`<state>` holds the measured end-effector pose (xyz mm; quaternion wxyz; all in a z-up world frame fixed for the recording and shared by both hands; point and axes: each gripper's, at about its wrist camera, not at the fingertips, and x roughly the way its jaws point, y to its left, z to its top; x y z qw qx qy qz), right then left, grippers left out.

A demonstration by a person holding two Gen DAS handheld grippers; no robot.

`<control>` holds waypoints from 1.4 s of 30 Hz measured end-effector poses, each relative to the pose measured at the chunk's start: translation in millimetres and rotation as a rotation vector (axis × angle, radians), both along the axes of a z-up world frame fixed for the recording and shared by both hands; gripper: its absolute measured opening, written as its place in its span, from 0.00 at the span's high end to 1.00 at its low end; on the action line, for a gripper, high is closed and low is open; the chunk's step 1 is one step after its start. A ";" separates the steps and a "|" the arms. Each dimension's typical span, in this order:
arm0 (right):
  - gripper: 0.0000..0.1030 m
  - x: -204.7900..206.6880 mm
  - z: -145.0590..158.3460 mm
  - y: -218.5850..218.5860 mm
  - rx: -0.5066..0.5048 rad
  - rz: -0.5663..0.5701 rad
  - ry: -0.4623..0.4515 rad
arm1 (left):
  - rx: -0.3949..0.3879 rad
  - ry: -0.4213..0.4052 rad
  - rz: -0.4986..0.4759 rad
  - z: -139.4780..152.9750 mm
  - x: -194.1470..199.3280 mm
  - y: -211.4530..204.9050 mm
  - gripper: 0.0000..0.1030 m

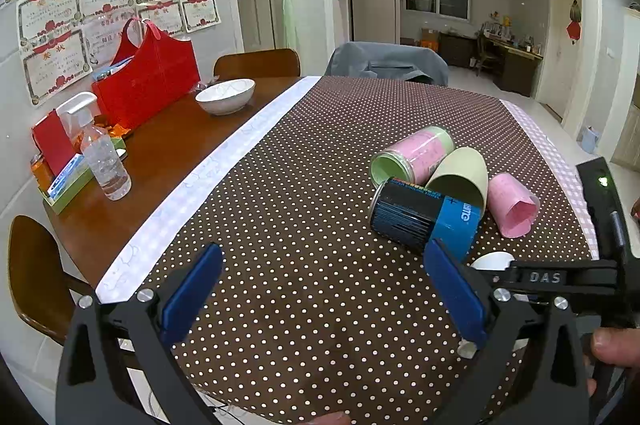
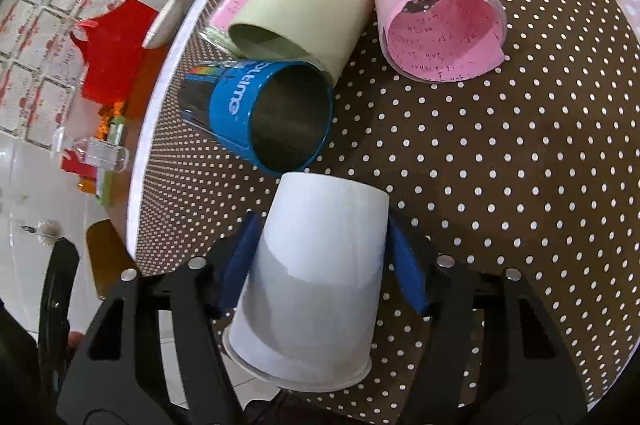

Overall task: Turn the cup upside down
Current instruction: 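Reach the right gripper to the lying white cup and close on it, then lift and rotate the white cup with the right gripper, setting it rim-down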

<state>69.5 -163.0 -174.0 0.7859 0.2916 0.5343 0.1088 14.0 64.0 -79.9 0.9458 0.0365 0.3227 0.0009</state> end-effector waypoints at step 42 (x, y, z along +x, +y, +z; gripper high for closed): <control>0.22 -65.5 28.8 38.0 -0.567 0.010 -0.562 | 0.047 -0.063 0.035 15.0 -26.1 -3.7 0.04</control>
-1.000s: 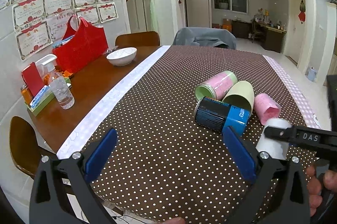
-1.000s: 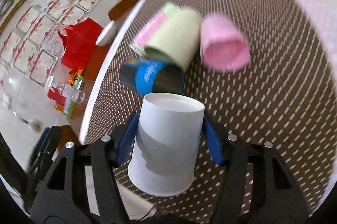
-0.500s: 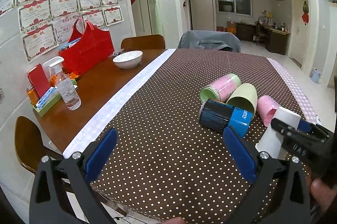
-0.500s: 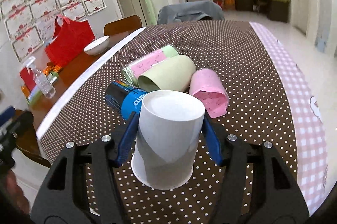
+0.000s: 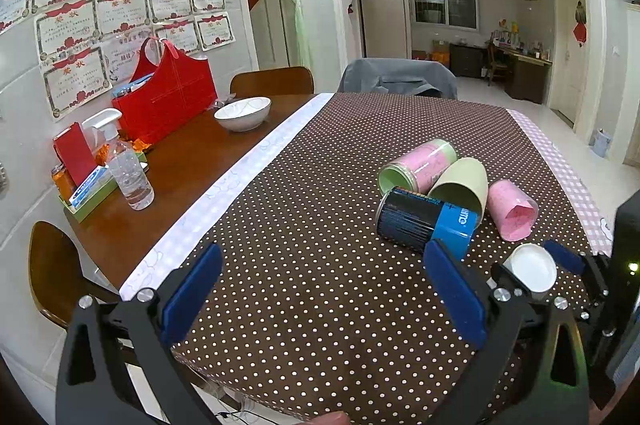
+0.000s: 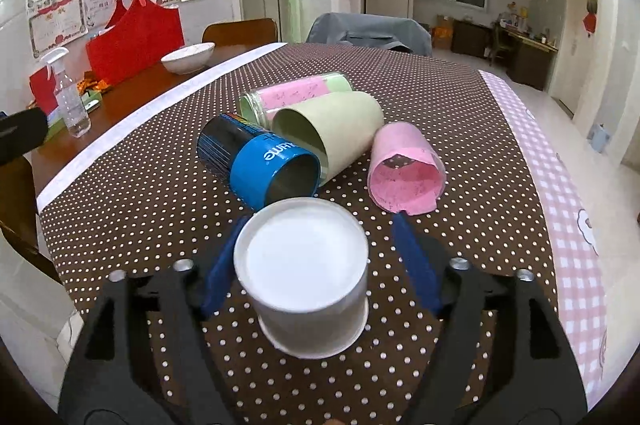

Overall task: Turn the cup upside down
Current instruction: 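Lift and rotate the white cup with the right gripper, setting it rim-down, then open the right gripper and pull it back from the white cup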

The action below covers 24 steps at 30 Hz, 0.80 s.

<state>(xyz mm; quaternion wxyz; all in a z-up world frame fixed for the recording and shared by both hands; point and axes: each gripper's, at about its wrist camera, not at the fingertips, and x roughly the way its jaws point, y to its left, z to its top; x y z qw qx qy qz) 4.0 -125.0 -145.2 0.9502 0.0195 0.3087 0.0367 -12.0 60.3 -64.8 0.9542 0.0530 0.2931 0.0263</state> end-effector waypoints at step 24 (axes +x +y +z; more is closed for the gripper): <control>0.06 -79.8 75.9 -31.6 0.155 -0.093 -0.082 | 0.011 -0.115 -0.096 28.6 -66.5 -30.3 0.04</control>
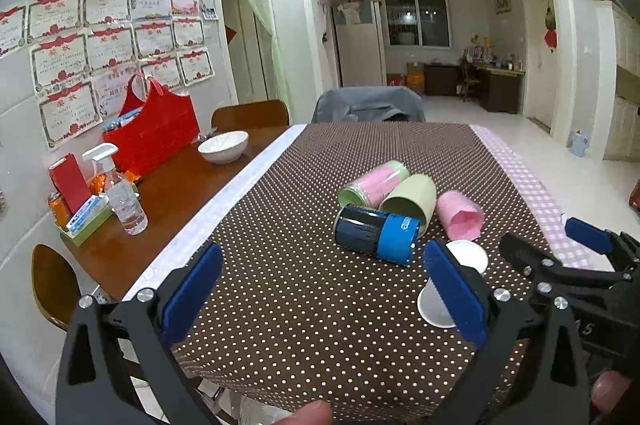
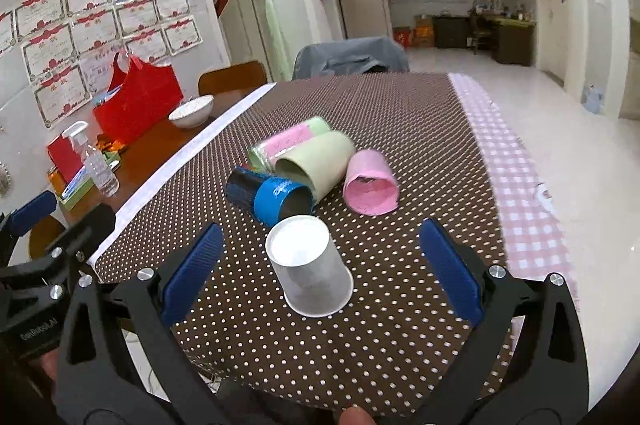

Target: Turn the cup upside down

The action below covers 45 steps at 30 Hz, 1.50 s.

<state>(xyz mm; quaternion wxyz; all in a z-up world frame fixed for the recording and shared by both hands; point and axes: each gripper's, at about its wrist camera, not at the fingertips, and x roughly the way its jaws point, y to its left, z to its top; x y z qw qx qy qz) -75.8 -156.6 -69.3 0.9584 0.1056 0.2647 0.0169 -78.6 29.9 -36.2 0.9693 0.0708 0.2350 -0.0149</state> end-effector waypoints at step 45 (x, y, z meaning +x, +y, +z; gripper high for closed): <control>0.06 -60.6 61.9 4.9 -0.071 -0.066 -0.190 | -0.024 -0.138 0.071 56.0 -59.0 18.3 0.04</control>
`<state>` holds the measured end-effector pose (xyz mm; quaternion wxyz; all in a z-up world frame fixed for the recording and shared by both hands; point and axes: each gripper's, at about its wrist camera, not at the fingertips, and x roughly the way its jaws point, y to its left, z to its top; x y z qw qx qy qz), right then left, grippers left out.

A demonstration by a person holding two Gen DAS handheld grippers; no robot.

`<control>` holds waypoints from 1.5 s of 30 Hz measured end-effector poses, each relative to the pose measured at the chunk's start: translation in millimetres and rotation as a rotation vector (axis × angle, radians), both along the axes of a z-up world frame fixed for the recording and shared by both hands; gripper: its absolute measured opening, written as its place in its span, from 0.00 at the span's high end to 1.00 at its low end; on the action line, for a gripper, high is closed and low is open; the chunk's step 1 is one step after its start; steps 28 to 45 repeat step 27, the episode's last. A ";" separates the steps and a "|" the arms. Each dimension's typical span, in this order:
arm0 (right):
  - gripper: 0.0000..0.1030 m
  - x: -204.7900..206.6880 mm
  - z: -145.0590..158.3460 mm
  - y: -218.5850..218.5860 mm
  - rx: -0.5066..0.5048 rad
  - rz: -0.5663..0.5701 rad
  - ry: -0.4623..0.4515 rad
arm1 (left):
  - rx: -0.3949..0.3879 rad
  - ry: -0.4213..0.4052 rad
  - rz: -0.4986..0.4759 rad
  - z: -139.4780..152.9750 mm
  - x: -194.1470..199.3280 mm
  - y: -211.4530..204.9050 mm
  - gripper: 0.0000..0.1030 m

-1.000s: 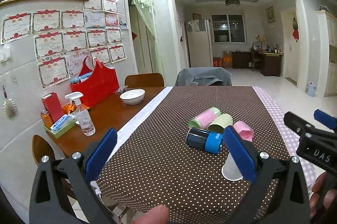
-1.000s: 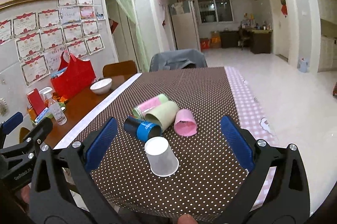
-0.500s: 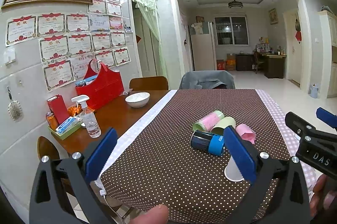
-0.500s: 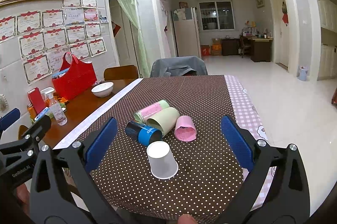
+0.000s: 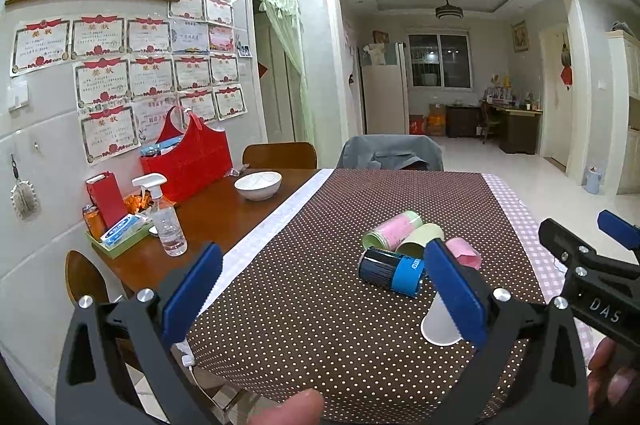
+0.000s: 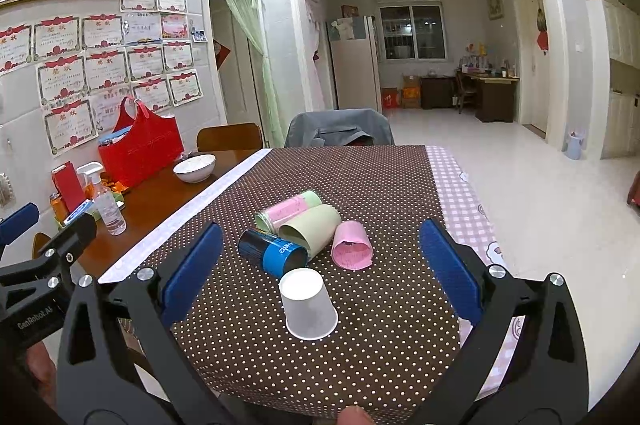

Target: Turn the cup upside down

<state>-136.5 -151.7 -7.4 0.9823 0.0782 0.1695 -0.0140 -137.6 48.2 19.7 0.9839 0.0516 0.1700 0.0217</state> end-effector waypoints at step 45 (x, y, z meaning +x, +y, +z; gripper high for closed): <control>0.06 2.1 -4.3 -4.2 0.011 0.008 0.009 | -0.015 0.003 0.010 0.4 -0.6 5.4 0.04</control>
